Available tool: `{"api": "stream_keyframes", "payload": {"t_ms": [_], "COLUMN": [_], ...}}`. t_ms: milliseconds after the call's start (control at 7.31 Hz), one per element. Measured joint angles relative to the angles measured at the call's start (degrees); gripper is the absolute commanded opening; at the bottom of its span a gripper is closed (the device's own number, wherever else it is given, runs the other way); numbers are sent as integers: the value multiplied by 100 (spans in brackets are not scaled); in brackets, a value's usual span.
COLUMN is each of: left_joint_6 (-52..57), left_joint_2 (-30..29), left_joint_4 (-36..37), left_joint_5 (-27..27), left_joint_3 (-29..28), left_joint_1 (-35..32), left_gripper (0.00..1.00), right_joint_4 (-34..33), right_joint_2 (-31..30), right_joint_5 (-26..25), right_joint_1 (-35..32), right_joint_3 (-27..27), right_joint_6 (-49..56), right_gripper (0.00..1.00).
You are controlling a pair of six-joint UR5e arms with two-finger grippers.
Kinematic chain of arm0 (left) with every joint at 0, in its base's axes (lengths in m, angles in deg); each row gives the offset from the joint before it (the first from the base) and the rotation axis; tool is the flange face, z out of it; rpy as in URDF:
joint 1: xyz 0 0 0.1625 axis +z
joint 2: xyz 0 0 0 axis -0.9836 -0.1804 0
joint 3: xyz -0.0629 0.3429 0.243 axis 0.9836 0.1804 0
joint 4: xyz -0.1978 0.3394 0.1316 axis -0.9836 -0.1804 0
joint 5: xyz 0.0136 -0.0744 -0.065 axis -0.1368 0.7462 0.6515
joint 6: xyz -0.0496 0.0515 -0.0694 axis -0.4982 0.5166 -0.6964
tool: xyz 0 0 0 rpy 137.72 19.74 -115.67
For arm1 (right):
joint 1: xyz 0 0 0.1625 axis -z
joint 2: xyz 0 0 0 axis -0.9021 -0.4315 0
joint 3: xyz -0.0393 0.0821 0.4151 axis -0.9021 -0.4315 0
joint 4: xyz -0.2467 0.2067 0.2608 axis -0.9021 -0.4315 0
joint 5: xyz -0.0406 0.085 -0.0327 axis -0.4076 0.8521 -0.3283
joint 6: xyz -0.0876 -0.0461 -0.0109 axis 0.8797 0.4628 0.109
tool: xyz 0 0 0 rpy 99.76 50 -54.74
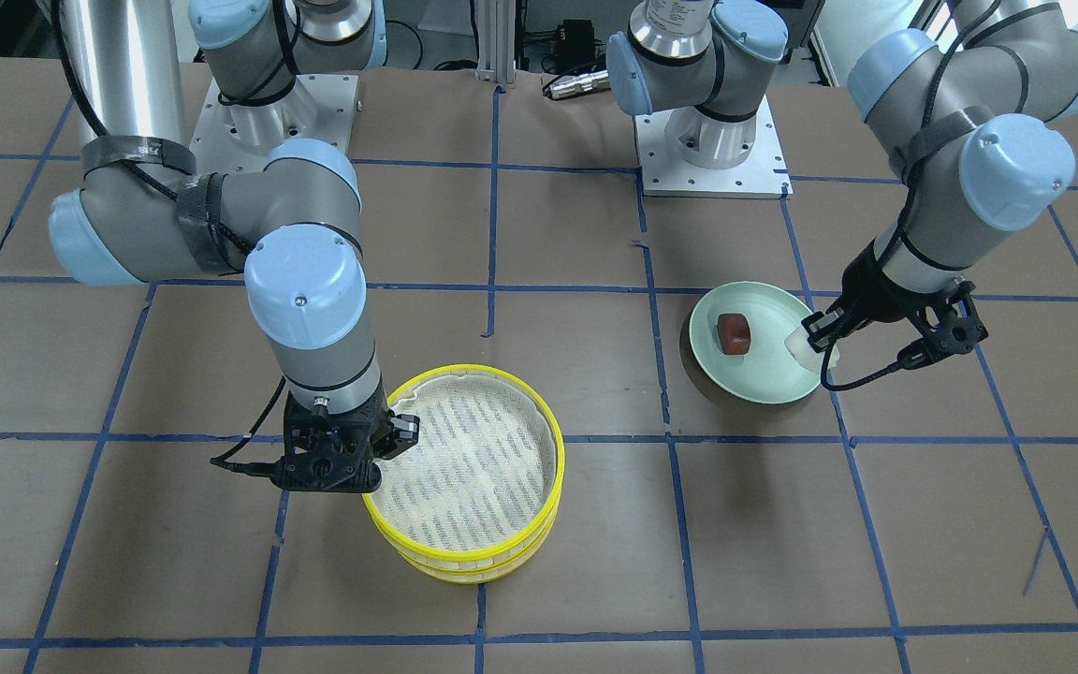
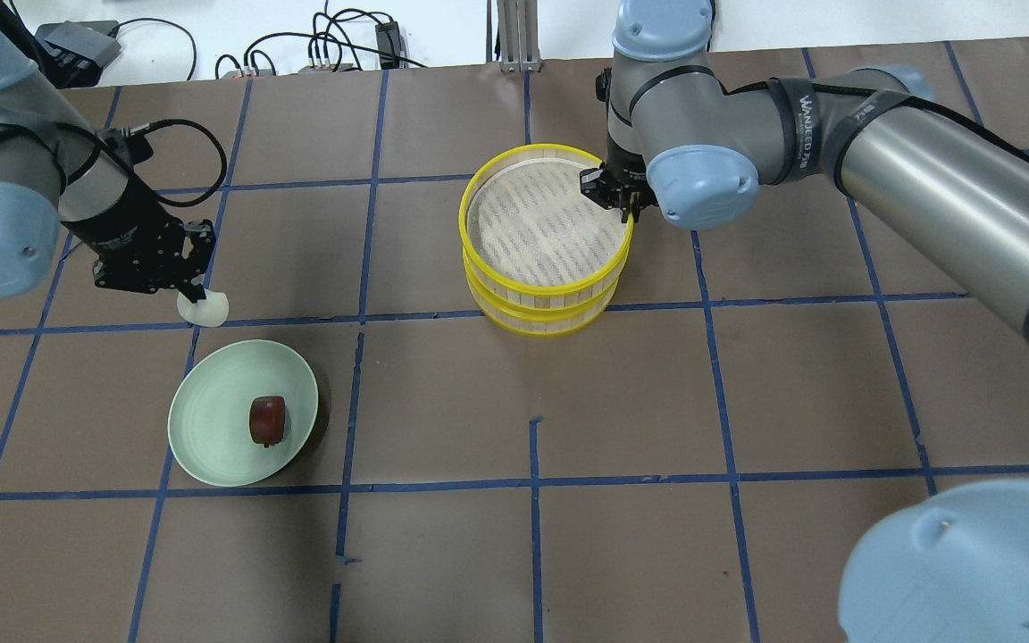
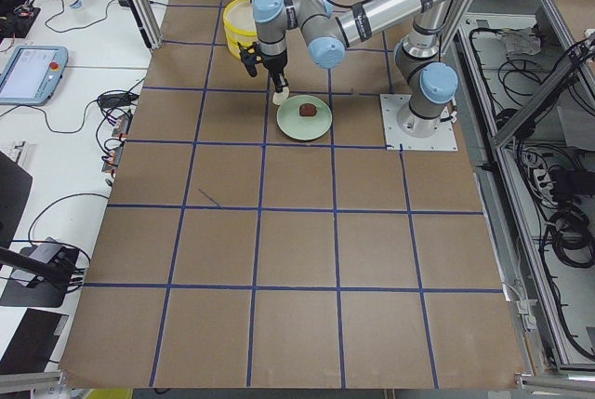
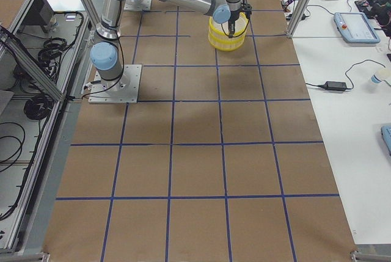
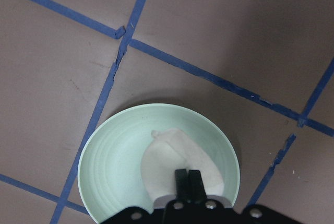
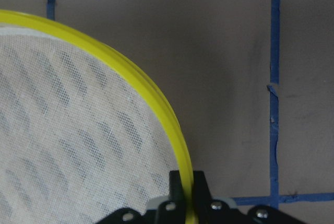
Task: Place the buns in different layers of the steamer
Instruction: 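Lift the white bun with left gripper while right lifts top steamer layer aside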
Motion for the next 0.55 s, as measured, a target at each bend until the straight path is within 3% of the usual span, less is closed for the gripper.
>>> {"api": "stream_keyframes", "payload": {"t_ms": [274,547], "left_joint_6": [-453,-1059], "left_joint_2": [-37,-63], "left_joint_4": [-292,-348], "left_joint_5": [30,73], "left_joint_3": [-436,-679], "left_joint_1": [-376,-835], "left_gripper": [0,0], "right_joint_4": [383,1073], "right_joint_2": [-379,-822], "right_joint_5": [35,91], "right_joint_1": [303,1233], "right_joint_3": [-19,-49], "right_joint_6": [124,921], "right_gripper": [0,0]}}
